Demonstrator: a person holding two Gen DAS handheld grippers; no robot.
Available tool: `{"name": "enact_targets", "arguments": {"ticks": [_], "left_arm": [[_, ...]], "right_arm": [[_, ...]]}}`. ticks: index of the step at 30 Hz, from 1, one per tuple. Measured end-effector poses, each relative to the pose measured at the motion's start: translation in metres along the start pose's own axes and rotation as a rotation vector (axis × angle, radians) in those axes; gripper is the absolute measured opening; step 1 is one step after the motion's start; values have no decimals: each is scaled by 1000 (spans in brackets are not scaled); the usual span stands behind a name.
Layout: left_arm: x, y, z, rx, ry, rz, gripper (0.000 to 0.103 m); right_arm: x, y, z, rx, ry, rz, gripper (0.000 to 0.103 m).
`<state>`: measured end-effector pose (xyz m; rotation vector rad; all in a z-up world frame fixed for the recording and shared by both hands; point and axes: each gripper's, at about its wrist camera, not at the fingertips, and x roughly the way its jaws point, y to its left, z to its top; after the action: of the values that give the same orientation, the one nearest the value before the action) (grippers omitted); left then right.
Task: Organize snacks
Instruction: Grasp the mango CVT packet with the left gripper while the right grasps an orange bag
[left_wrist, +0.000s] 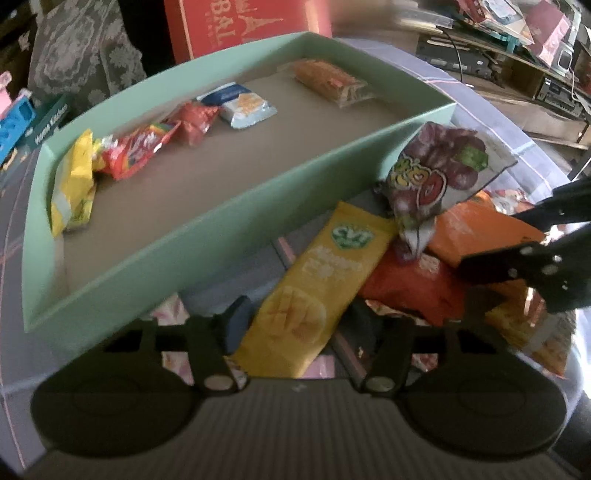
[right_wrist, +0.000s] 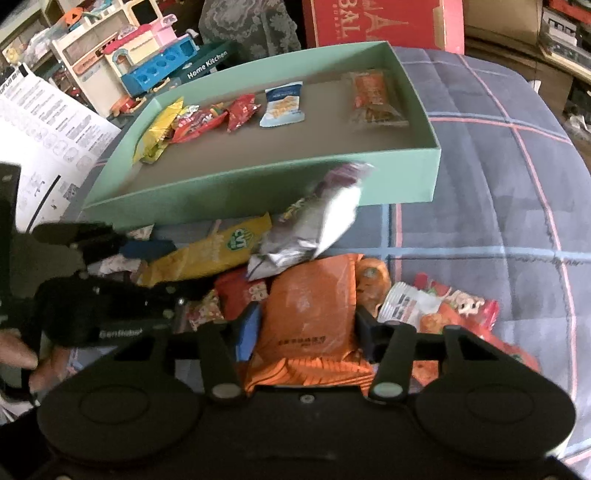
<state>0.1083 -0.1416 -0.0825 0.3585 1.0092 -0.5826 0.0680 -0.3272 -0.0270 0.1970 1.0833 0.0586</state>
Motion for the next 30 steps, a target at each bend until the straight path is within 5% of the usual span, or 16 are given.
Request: {"name": "enact_targets", "arguments": {"ticks": [4, 14, 25, 28, 30], "left_arm": [[-10, -1, -12, -26, 21, -17, 48], [-31, 6, -37, -102, 57, -61, 48], [-7, -4, -6, -71, 65, 12, 59], [-8, -10, -5, -36, 39, 13, 40], [-12, -11, -7, -43, 32, 18, 36]], "right_arm": [[-2, 1, -5, 25, -11, 11, 51], [-11, 0, -21, 80, -22, 52, 51], [-16, -14, -27, 141, -52, 50, 51], [-16, -13, -28, 150, -55, 52, 51], [-16, -12, -28, 154, -57, 54, 51]]}}
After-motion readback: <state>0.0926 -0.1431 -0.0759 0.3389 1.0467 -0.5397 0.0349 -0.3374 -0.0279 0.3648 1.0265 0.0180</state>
